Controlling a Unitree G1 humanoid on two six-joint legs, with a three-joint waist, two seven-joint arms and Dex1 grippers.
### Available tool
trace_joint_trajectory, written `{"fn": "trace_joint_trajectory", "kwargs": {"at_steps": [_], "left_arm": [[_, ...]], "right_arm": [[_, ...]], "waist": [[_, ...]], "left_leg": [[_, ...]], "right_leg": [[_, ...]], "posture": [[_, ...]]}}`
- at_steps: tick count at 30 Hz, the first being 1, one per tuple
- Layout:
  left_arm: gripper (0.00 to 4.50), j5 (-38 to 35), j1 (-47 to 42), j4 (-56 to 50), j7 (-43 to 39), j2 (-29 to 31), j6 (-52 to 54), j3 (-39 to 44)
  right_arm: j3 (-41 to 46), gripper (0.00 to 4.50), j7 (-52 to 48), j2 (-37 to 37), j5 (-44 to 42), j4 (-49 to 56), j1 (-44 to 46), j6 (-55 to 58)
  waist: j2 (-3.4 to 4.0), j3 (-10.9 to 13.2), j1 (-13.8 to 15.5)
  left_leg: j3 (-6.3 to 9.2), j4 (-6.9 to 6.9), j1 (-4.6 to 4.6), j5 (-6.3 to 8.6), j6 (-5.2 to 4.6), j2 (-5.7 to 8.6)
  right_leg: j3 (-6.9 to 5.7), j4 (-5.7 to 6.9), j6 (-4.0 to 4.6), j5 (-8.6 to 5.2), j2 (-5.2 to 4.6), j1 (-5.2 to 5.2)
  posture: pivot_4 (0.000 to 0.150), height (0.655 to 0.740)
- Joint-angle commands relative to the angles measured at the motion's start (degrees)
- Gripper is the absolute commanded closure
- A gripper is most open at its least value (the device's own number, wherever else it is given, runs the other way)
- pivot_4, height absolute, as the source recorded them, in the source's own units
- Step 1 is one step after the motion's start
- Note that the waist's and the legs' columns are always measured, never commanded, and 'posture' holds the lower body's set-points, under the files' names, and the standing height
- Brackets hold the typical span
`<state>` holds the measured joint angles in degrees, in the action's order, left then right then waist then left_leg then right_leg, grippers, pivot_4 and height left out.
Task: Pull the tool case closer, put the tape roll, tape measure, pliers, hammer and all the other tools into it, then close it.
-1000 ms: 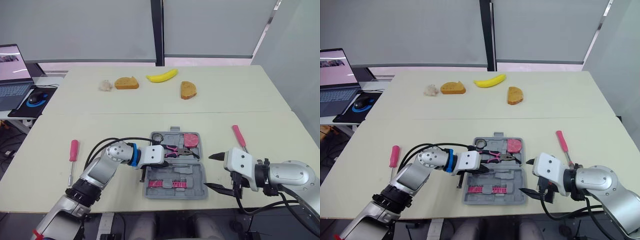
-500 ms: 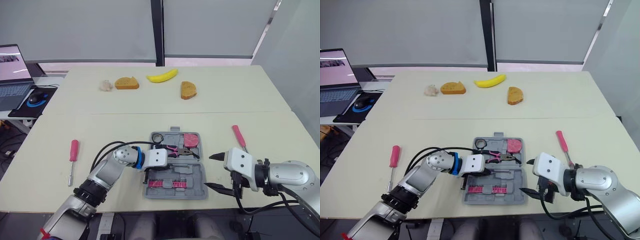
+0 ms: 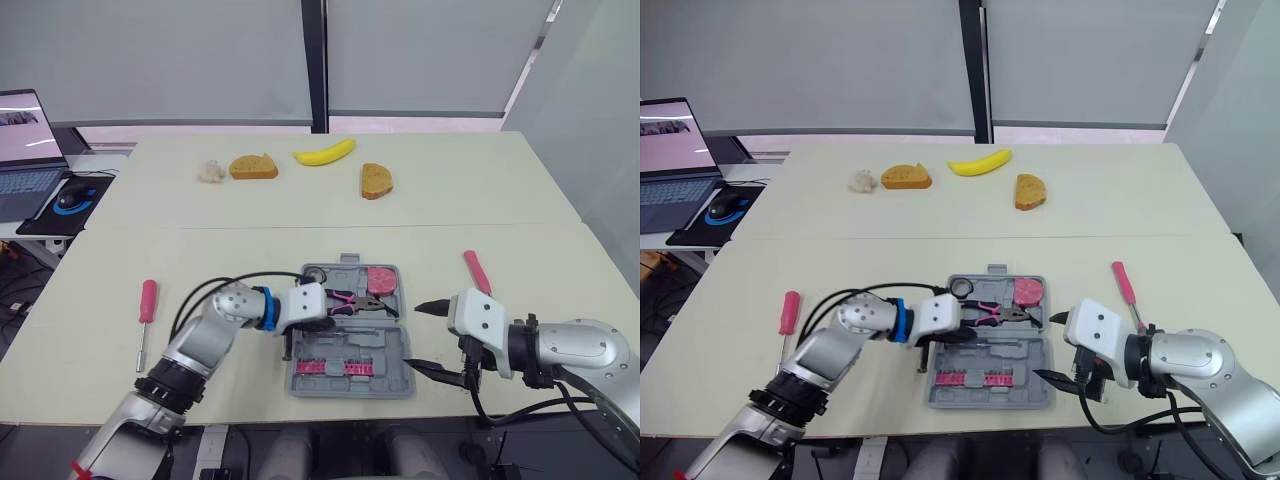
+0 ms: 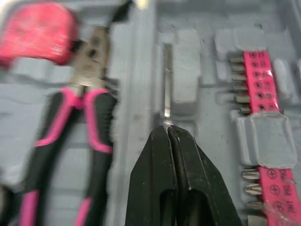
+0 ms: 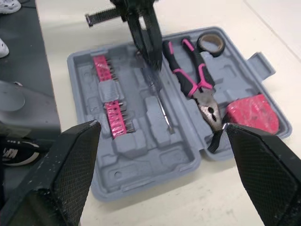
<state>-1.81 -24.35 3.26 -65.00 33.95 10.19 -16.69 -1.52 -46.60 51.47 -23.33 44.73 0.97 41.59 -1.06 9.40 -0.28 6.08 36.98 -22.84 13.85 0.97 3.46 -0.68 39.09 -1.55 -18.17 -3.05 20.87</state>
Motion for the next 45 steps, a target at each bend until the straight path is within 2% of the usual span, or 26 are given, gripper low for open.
{"fn": "trace_joint_trajectory", "kwargs": {"at_steps": [1,6,12,15,21,27,28,36,45], "left_arm": [[4.47,-9.1,1.4,-4.6,-0.6,1.3,6.0,8.4],[4.47,-15.6,5.6,-1.9,3.9,2.9,6.6,21.8],[4.47,-19.0,13.7,3.7,12.4,5.4,6.1,38.1],[3.88,-19.7,17.3,5.4,16.1,5.5,5.5,43.3],[2.06,-23.5,29.1,5.5,20.7,4.2,7.9,53.7],[0.15,-24.8,38.5,7.0,23.4,2.7,8.8,58.6],[0.05,-25.0,39.5,7.1,23.5,2.5,9.1,58.7],[0.05,-25.8,44.6,6.9,24.4,1.4,9.1,58.9],[0.05,-26.4,45.6,5.1,23.5,0.8,9.6,57.0]], "right_arm": [[4.0,0.00,1.4,-1.1,-0.4,0.3,1.1,-2.2],[14.7,0.00,2.9,-1.8,-0.1,-3.2,-0.9,-4.2],[29.5,0.00,3.0,-3.8,3.2,-7.6,-12.0,-9.8],[33.6,0.00,3.6,-6.3,4.3,-9.4,-16.8,-12.7],[37.7,0.00,4.5,-13.5,6.2,-12.7,-26.0,-19.6],[36.9,0.00,5.4,-18.1,7.1,-18.2,-30.4,-23.2],[36.8,0.00,5.2,-18.4,7.0,-18.9,-30.9,-23.7],[36.4,0.00,4.7,-17.7,6.1,-21.3,-30.8,-24.6],[36.1,0.00,4.1,-16.6,6.0,-22.6,-30.3,-25.0]], "waist": [[0.00,0.0,0.0],[0.01,0.0,0.0],[0.01,0.0,0.2],[0.02,0.0,0.2],[0.04,-0.1,0.2],[0.02,-0.2,0.3],[0.03,-0.2,0.3],[0.06,-0.3,0.5],[0.06,-0.3,0.5]], "left_leg": [[-0.01,0.00,0.00,0.00,0.00,0.00],[-0.01,-0.01,0.01,0.00,0.00,0.00],[-0.04,-0.03,0.00,0.00,0.00,0.01],[-0.05,-0.06,0.02,0.01,-0.01,0.00],[-0.04,-0.07,0.09,0.01,0.00,-0.05],[-0.10,-0.08,0.08,0.02,0.00,-0.07],[-0.10,-0.09,0.08,0.02,0.01,-0.07],[-0.13,-0.10,0.06,0.03,0.01,-0.09],[-0.15,-0.10,0.05,0.03,0.01,-0.09]], "right_leg": [[0.01,-0.01,0.00,0.00,0.00,0.00],[0.01,-0.02,0.00,0.00,-0.01,0.00],[0.05,-0.05,0.01,0.00,-0.02,0.01],[0.07,-0.06,0.01,0.00,-0.04,0.01],[0.08,-0.01,0.02,0.00,-0.04,-0.01],[0.14,-0.05,0.07,-0.04,-0.10,0.04],[0.14,-0.06,0.11,-0.06,-0.10,0.06],[0.12,-0.10,0.18,-0.11,-0.15,0.28],[0.13,-0.10,0.18,-0.11,-0.15,0.28]], "posture": [[0.150,0.7361],[0.150,0.7361],[0.150,0.7361],[0.150,0.7361],[0.150,0.7361],[0.150,0.7361],[0.150,0.7361],[0.150,0.7361],[0.150,0.7361]]}}
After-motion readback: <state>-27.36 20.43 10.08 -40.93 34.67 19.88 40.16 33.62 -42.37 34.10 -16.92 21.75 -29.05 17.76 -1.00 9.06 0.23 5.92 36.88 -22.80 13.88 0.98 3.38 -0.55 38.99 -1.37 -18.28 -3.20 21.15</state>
